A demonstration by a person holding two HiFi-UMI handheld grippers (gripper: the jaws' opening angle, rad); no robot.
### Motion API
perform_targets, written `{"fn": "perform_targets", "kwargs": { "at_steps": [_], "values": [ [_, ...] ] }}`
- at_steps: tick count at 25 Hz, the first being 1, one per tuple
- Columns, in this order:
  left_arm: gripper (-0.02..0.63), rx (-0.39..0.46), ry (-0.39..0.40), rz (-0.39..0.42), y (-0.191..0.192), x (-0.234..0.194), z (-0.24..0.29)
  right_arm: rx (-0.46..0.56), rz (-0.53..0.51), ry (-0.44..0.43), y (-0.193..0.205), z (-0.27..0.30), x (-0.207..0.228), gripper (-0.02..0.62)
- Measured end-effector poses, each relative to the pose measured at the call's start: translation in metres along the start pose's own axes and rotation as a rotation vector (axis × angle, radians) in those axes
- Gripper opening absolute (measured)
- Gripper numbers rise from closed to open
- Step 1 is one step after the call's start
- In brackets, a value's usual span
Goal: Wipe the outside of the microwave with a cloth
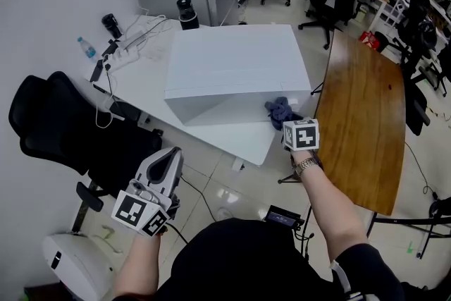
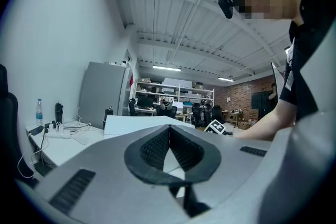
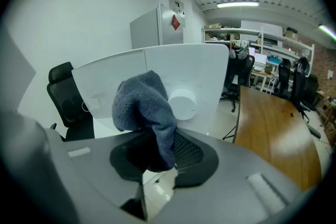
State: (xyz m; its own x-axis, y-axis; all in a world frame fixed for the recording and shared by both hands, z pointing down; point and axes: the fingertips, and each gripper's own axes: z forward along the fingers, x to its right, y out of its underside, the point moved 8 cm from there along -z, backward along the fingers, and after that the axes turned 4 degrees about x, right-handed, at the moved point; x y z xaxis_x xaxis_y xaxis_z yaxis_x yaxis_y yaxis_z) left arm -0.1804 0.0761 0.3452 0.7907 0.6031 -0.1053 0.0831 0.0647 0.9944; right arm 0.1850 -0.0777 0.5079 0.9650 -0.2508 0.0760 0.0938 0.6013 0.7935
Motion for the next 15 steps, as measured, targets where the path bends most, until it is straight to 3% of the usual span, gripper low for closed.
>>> {"fn": "perform_targets", "kwargs": {
  "at_steps": [15],
  "values": [
    [0.005, -0.012, 0.003, 0.003, 0.005, 0.061, 0.032, 0.023, -0.022, -0.035, 0.006, -0.029, 0.049, 0.081]
  ]
}}
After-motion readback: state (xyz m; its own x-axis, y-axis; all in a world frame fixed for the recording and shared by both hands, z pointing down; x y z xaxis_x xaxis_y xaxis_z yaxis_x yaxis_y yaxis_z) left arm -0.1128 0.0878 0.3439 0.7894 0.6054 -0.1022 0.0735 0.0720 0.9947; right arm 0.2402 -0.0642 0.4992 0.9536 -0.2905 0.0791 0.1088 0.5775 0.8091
